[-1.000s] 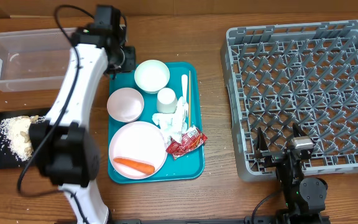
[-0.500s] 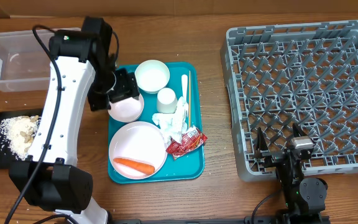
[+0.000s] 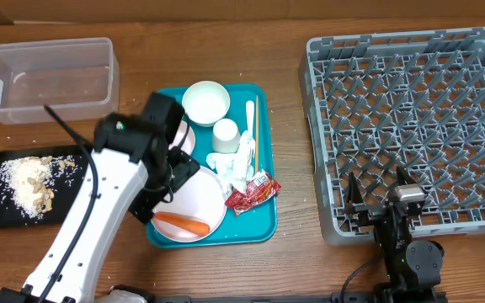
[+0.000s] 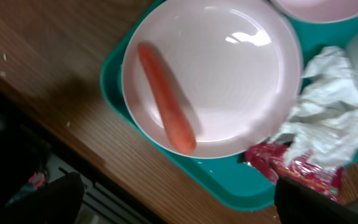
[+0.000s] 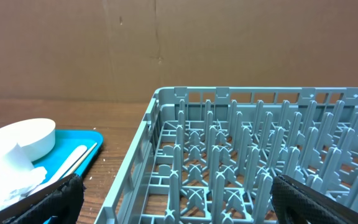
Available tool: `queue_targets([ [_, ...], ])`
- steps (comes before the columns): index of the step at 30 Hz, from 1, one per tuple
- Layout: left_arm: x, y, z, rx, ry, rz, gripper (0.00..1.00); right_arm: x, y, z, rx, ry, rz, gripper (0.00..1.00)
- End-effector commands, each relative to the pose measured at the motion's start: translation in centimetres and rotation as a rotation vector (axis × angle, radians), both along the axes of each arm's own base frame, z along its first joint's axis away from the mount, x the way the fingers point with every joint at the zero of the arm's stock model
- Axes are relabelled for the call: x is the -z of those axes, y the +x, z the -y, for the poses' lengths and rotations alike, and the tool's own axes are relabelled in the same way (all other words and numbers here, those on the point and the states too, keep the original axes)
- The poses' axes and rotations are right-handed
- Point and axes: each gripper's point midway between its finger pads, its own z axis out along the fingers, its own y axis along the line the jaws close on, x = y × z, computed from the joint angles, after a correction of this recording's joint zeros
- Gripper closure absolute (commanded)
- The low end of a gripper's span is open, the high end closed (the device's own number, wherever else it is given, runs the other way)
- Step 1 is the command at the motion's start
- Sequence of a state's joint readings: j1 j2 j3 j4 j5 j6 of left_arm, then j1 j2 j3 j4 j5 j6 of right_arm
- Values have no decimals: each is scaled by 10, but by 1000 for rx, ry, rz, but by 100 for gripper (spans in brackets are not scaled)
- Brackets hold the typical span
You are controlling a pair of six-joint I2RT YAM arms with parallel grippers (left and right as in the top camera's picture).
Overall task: Sort waste into correct bins and load items into the dishwasher rack
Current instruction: 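Reach into the white plate and grasp the carrot with left gripper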
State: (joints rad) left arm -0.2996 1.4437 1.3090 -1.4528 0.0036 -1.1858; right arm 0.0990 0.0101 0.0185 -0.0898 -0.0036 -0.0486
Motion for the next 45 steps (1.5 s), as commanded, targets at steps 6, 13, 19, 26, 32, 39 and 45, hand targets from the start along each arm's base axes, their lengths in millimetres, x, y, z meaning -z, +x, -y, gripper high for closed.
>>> queue_targets([
  [6, 91, -29, 30, -181, -187, -122, 0, 2, 0, -1, -5, 0, 2, 0],
  [13, 134, -25, 28, -207, -200, -44, 0, 2, 0, -1, -5, 0, 2, 0],
  [19, 147, -31, 17, -270, -145, -40, 0, 2, 0, -1, -5, -1, 2, 0],
  [26, 147, -13, 16, -280, -138, 39, 0, 2, 0, -1, -5, 0, 2, 0],
  [32, 148, -6, 5, -281, -80, 85, 4, 2, 0, -1, -5, 0, 2, 0],
  [39, 148, -6, 6, -280, -82, 81, 46, 2, 0, -1, -5, 0, 2, 0],
  [45, 148, -7, 10, -272, -105, 73, 62, 2, 0, -1, -5, 0, 2, 0],
])
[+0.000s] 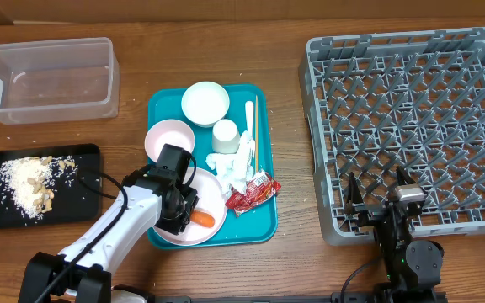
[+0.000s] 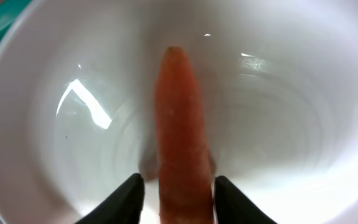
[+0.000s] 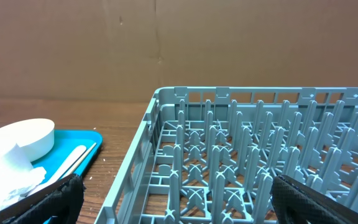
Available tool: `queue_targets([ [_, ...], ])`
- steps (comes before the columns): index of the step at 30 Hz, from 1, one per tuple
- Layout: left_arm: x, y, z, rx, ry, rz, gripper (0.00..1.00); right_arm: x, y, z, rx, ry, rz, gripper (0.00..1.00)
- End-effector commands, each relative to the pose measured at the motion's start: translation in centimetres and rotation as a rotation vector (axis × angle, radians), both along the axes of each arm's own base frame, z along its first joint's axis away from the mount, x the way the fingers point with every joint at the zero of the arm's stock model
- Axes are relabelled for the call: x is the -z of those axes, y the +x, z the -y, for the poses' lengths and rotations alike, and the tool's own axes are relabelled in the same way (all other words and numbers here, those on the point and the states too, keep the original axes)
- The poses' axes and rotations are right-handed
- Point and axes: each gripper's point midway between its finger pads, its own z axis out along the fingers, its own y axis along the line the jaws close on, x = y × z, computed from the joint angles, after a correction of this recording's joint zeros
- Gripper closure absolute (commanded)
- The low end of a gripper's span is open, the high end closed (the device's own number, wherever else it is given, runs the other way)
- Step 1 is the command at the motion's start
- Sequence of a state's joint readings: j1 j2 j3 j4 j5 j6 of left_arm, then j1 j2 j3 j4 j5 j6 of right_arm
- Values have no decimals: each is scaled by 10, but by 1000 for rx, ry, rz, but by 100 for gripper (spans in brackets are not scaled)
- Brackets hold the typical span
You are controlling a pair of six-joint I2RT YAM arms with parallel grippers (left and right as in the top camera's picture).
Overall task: Sort waste into correct bins and load items into the dishwasher rack
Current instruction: 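Reach into the white plate and grasp the carrot with left gripper, then carry the carrot to the black tray and release it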
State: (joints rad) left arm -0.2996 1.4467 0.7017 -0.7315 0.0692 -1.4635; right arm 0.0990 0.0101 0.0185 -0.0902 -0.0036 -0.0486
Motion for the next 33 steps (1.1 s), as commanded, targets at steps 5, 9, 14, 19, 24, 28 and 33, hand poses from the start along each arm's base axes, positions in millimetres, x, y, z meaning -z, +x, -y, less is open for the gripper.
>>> queue_targets([
  [5, -1, -4, 10, 32, -62, -9, 62, 2, 0, -1, -5, 0, 3, 0],
  [9, -2, -2, 10, 37, -63, -6, 70, 2, 0, -1, -5, 0, 3, 0],
  [14, -16, 18, 5, 129, -53, 57, 96, 2, 0, -1, -5, 0, 3, 0],
  [19, -33, 25, 1, 135, -47, 53, 96, 2, 0, -1, -5, 0, 3, 0],
  [24, -85, 36, -36, 119, 42, 22, 96, 2, 0, -1, -5, 0, 3, 0],
  [28, -126, 46, -89, 33, 116, 36, 96, 2, 0, -1, -5, 0, 3, 0],
  [33, -136, 47, -171, -207, 175, 73, 95, 2, 0, -1, -5, 0, 3, 0],
])
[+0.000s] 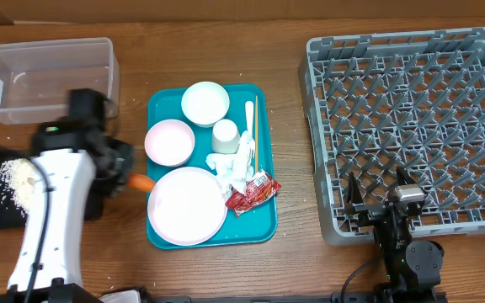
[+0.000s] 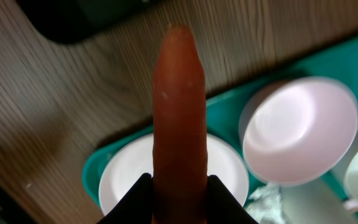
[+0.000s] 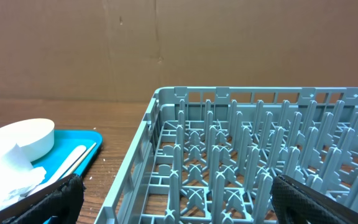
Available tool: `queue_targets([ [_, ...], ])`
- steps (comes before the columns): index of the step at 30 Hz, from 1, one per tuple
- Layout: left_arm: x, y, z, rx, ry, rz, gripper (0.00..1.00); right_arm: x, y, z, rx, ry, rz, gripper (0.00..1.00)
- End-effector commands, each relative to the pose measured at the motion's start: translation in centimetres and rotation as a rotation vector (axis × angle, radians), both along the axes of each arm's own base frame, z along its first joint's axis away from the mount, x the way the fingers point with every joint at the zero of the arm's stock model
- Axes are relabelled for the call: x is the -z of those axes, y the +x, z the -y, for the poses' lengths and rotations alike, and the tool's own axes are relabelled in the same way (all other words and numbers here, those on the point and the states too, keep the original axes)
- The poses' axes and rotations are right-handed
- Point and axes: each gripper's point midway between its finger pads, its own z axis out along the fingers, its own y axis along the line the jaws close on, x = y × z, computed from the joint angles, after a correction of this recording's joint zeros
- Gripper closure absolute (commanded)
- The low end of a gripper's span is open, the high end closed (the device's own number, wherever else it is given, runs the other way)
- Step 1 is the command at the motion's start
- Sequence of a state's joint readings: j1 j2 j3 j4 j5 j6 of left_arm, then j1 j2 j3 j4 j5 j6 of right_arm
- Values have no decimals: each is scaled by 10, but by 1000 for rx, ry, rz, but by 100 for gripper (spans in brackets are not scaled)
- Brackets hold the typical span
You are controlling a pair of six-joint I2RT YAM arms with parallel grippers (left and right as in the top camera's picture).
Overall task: Sort waste into correct bins and load items into the dishwasher rack
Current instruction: 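Carry the carrot to the black tray and release it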
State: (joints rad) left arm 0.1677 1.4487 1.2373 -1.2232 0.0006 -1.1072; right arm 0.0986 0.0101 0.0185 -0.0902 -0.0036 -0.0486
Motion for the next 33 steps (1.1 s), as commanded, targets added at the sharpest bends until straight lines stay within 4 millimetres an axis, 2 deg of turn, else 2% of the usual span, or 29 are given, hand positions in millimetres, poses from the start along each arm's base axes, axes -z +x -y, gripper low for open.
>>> queue_targets([
  [1, -6, -7, -55, -120, 70, 17, 94, 2, 0, -1, -5, 0, 3, 0],
  [5, 1, -18, -104, -272, 78, 20, 95, 2, 0, -1, -5, 0, 3, 0],
  [8, 17, -20, -135, -344, 78, 9, 95, 2, 0, -1, -5, 0, 3, 0],
  [11, 38, -13, -147, -367, 44, -6, 93, 2, 0, -1, -5, 0, 3, 0],
  [15, 76, 9, -166, -380, 28, 3, 93, 2, 0, -1, -5, 0, 3, 0],
  [17, 90, 18, -165, -376, -5, 12, 90, 2, 0, -1, -5, 0, 3, 0],
  [19, 96, 18, -165, -375, -14, 0, 87, 2, 0, -1, -5, 0, 3, 0],
  [21, 97, 18, -167, -374, -3, -2, 64, 2, 0, -1, -5, 0, 3, 0],
  [22, 95, 23, -171, -346, 12, 18, 47, 2, 0, -1, -5, 0, 3, 0],
  [24, 91, 29, -175, -300, 31, 40, 30, 2, 0, -1, -5, 0, 3, 0],
  [25, 90, 30, -175, -286, 31, 44, 25, 2, 0, -1, -5, 0, 3, 0],
  [27, 83, 31, -174, -279, 21, 43, 4, 2, 0, -1, -5, 0, 3, 0],
  [28, 80, 32, -173, -278, 11, 44, 0, 2, 0, -1, -5, 0, 3, 0],
  [33, 40, 32, -166, -272, -41, 17, 0, 2, 0, -1, -5, 0, 3, 0],
])
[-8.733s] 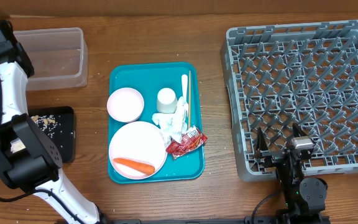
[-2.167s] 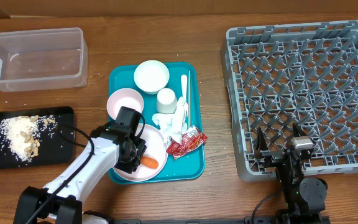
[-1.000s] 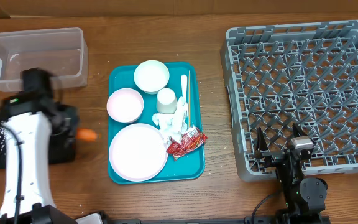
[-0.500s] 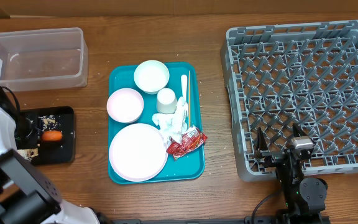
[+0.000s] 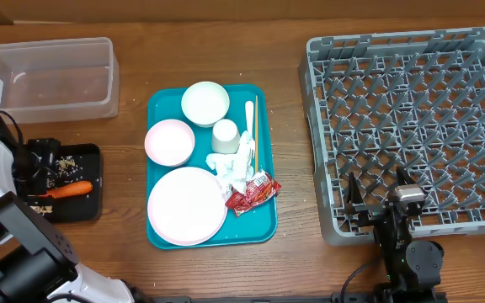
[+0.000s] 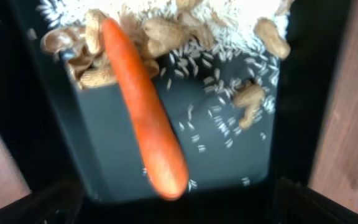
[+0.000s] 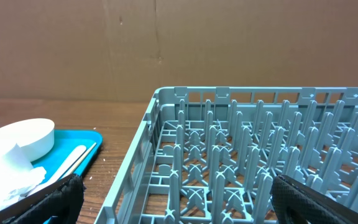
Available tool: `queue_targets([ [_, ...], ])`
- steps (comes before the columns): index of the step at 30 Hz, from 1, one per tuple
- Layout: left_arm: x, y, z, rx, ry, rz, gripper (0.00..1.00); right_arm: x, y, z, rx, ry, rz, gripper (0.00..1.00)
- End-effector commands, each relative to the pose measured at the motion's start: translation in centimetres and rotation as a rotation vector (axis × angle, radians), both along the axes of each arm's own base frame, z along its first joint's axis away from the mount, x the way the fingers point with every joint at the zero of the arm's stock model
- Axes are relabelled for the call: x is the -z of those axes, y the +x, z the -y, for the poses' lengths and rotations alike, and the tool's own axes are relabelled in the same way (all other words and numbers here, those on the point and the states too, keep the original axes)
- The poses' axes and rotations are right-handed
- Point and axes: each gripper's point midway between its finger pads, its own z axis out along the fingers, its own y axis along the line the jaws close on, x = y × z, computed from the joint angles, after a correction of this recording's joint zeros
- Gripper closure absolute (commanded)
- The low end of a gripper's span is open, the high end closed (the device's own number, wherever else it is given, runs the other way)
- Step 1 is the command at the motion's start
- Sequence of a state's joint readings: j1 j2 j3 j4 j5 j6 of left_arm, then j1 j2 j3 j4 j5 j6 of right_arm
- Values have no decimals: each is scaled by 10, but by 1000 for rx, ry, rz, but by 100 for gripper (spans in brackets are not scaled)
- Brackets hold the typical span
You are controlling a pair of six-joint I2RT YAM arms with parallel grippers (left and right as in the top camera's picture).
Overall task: Sort waste into correct bins and load items into the dishwasher rack
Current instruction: 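Carry the carrot to the black tray and release it, then move the left gripper over the teal tray to the red wrapper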
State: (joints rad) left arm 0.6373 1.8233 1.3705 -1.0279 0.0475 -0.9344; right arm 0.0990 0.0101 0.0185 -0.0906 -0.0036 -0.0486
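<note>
An orange carrot (image 5: pixel 66 188) (image 6: pixel 143 109) lies in the black tray (image 5: pixel 84 207) (image 6: pixel 219 158) among rice and peanuts at the table's left edge. My left gripper (image 5: pixel 37 168) (image 6: pixel 179 208) hangs just above it, open, and the carrot is free of its fingers. On the teal tray (image 5: pixel 264 229) are a white plate (image 5: pixel 186 204), a pink bowl (image 5: pixel 169 141), a white bowl (image 5: pixel 205 103), a cup (image 5: pixel 225 135), a crumpled napkin (image 5: pixel 236 168) and a red wrapper (image 5: pixel 251 194). My right gripper (image 5: pixel 377 195) (image 7: pixel 185 205) stands open at the near edge of the grey dish rack (image 5: pixel 411 118) (image 7: pixel 253 149).
A clear plastic bin (image 5: pixel 47 80) stands at the back left, behind the black tray. A white spoon and chopsticks (image 5: pixel 253 126) lie along the teal tray's right side. Bare wood shows between the teal tray and the rack.
The left gripper was shut on the carrot over the table beside the teal tray. Now it is open over the black tray and the carrot lies in it. The right arm is unchanged.
First the left gripper hung open above the white plate with the carrot on it. Then its fingers were down at the carrot. Later it held the carrot left of the teal tray. Now the carrot rests in the black tray, let go.
</note>
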Motion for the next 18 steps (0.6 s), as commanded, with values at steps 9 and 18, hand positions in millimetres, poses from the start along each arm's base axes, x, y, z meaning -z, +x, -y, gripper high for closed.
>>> queue_targets([
  [9, -90, 39, 65, 462, -112, 166, 0, 2, 0, -1, -5, 0, 3, 0],
  [18, -87, 76, 235, 1097, -29, 140, 0, 2, 0, -1, -5, 0, 3, 0],
])
